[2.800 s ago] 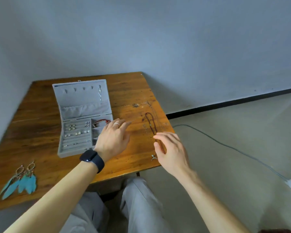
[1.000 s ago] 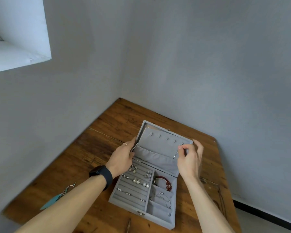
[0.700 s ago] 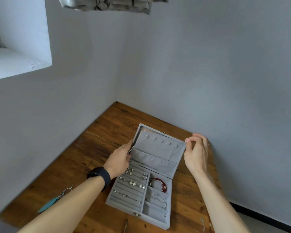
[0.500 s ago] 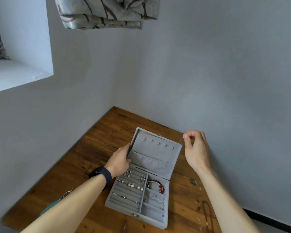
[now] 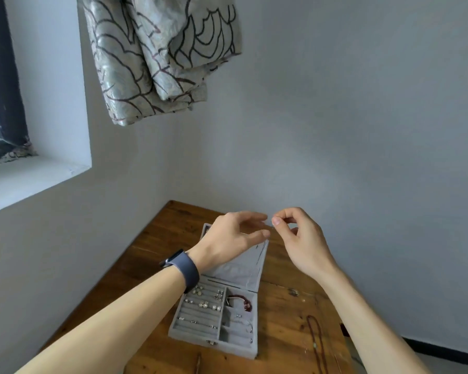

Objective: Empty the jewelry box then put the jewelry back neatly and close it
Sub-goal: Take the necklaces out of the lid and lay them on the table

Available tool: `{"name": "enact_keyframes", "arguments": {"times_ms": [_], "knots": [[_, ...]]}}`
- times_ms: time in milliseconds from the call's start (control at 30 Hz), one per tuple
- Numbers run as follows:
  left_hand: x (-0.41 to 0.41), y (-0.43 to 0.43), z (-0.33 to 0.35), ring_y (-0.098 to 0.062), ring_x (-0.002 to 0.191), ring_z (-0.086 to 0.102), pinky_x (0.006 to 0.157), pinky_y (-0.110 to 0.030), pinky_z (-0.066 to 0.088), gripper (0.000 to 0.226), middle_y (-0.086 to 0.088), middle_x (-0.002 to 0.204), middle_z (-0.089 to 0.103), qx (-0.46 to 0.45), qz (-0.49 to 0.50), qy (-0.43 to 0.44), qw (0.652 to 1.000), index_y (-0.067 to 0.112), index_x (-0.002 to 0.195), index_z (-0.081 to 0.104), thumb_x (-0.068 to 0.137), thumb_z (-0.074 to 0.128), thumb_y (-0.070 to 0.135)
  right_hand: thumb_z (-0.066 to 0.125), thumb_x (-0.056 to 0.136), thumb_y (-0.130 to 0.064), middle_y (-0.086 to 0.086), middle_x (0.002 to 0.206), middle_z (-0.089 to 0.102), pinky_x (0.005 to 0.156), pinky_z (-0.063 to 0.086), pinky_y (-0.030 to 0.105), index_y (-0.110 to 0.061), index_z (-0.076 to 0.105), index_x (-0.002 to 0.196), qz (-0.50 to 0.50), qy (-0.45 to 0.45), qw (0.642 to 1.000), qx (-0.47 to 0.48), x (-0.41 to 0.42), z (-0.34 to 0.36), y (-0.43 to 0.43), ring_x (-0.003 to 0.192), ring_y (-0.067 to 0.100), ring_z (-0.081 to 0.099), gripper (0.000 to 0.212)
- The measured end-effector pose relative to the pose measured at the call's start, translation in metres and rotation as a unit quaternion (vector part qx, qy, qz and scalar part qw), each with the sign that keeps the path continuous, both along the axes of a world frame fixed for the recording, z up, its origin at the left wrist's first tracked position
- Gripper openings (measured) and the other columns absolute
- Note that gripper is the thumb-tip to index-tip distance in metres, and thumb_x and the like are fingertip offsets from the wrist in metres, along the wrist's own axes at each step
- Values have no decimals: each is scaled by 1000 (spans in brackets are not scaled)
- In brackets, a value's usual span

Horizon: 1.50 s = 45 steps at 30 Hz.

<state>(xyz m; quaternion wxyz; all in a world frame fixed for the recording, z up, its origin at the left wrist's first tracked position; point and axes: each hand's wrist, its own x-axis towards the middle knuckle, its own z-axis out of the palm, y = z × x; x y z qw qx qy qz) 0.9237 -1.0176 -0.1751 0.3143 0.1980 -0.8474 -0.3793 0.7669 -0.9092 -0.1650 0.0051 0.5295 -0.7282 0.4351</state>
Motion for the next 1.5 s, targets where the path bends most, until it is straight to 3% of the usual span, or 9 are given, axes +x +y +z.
{"name": "enact_keyframes", "arguments": {"times_ms": [200, 333, 433, 533, 667, 867, 1033, 1233, 1500], "knots": [[17, 34, 23, 3, 85, 68, 83, -23, 55, 24, 13, 90, 75, -21, -27, 21, 999, 23, 100, 77, 88, 72, 44, 67, 91, -31, -15, 110, 61, 92, 46, 24, -28, 70, 84, 53, -44, 997, -20, 20, 17, 42, 101, 0, 61, 8], [32, 59, 9, -5, 84, 69, 79, -20, 53, 22, 10, 90, 75, 8, -70, 11, 997, 19, 96, 77, 87, 73, 39, 70, 85, -43, -15, 110, 69, 91, 53, 34, -28, 75, 89, 88, -156, 984, 6, 33, 1, 72, 104, 8, 65, 16], [45, 77, -8, -10, 82, 70, 79, -25, 55, 22, 5, 89, 76, 48, -87, 8, 995, 17, 94, 76, 86, 74, 37, 66, 92, -26, 0, 104, 73, 84, 53, 35, -17, 75, 96, 136, -298, 945, -15, 53, -22, 95, 103, 17, 67, 13], [58, 92, -22, -12, 82, 71, 78, -26, 57, 19, 3, 88, 76, 72, -99, 9, 992, 16, 95, 75, 89, 72, 33, 55, 97, -26, 7, 113, 72, 92, 49, 40, -14, 70, 111, 162, -418, 893, -39, 73, -47, 114, 109, 24, 68, 23], [70, 106, -35, -24, 78, 72, 76, -31, 59, 16, -6, 84, 75, 144, -103, 45, 983, 9, 96, 74, 92, 70, 24, 59, 96, -34, 2, 123, 69, 102, 46, 42, -19, 66, 121, 184, -399, 898, 14, 96, -82, 129, 117, 20, 64, 31], [82, 113, -54, -22, 71, 65, 75, -34, 58, 16, -4, 78, 69, 217, -73, 39, 973, 8, 95, 71, 94, 67, 24, 59, 97, -22, 4, 85, 71, 86, 55, 31, -11, 69, 96, 137, -389, 911, 0, 122, -111, 134, 89, 17, 69, 14], [92, 113, -60, -18, 70, 61, 72, -29, 56, 10, -3, 75, 63, 280, -48, 65, 957, 11, 90, 66, 97, 62, 17, 63, 89, -32, 3, 85, 70, 85, 50, 40, -16, 68, 90, 113, -479, 871, 12, 133, -144, 144, 90, 29, 70, 16], [97, 107, -69, -17, 69, 60, 72, -28, 53, 14, -2, 72, 58, 361, -50, 86, 927, 11, 86, 58, 99, 56, 15, 51, 97, -10, 6, 71, 62, 81, 49, 36, -15, 62, 70, 89, -588, 804, 31, 146, -181, 162, 83, 30, 68, 30], [88, 92, -81, -13, 66, 56, 73, -31, 50, 14, 1, 70, 56, 406, -27, 100, 908, 15, 85, 57, 98, 59, 19, 51, 98, -16, 7, 82, 66, 79, 51, 38, -16, 64, 77, -11, -654, 756, 27, 151, -220, 183, 84, 31, 71, 25]]}}
